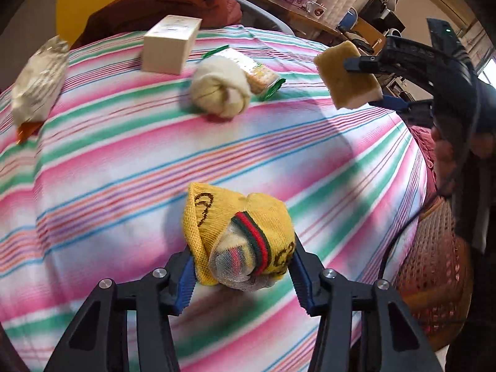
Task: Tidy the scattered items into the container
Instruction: 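Grasp the yellow knit sock bundle with the left tool while the right tool holds the sponge, then carry the yellow sock bundle and sponge with both tools over the gold tin, then release the yellow sock bundle with the left tool while the right tool drops the sponge into the tin, then withdraw both tools from the tin toward the remaining items, then grasp the WEIDAN cracker packet with the right tool while the left tool grasps the cream rolled sock, then carry the cream sock with the left tool toward the gold tin while the right tool holds the crackers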
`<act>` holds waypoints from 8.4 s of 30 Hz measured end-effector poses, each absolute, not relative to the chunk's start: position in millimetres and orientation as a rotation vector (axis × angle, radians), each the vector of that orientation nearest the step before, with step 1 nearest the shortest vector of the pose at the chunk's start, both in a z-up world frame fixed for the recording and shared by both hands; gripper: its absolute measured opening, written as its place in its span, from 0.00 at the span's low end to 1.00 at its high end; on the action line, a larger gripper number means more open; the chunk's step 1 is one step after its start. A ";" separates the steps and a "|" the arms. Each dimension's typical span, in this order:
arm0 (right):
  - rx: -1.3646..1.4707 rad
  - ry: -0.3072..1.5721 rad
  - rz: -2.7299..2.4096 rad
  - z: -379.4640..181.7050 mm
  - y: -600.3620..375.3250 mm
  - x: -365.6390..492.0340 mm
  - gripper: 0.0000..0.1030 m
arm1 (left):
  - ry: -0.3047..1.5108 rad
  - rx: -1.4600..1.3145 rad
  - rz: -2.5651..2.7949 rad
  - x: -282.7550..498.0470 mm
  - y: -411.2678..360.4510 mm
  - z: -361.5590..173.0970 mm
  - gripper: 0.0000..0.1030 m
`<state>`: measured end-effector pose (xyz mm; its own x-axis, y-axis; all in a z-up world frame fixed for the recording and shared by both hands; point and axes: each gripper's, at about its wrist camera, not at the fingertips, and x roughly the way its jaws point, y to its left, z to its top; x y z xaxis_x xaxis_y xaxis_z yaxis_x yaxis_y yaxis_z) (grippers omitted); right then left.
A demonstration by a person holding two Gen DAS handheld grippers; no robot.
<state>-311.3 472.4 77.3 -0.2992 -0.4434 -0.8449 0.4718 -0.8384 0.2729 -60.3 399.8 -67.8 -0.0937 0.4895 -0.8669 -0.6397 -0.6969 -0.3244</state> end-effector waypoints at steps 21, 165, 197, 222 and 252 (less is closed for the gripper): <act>1.223 0.153 -1.951 91.7 422.1 -171.9 0.70 | -0.048 -1.343 2.179 -45.3 217.3 -23.2 0.50; 1.293 0.376 -2.099 36.5 357.6 -297.8 0.76 | 0.138 -1.338 2.192 -66.7 246.8 -16.4 0.56; 1.482 0.457 -2.076 4.6 353.0 -340.8 0.52 | 0.013 -1.378 1.981 -178.8 451.3 -35.4 0.68; 1.416 0.513 -2.018 6.2 342.1 -320.3 0.50 | 0.107 -1.442 2.006 -186.9 468.8 -69.3 0.49; 1.443 0.450 -1.713 3.0 323.5 -154.9 0.50 | -0.050 -1.388 2.187 -76.0 249.4 -42.8 0.49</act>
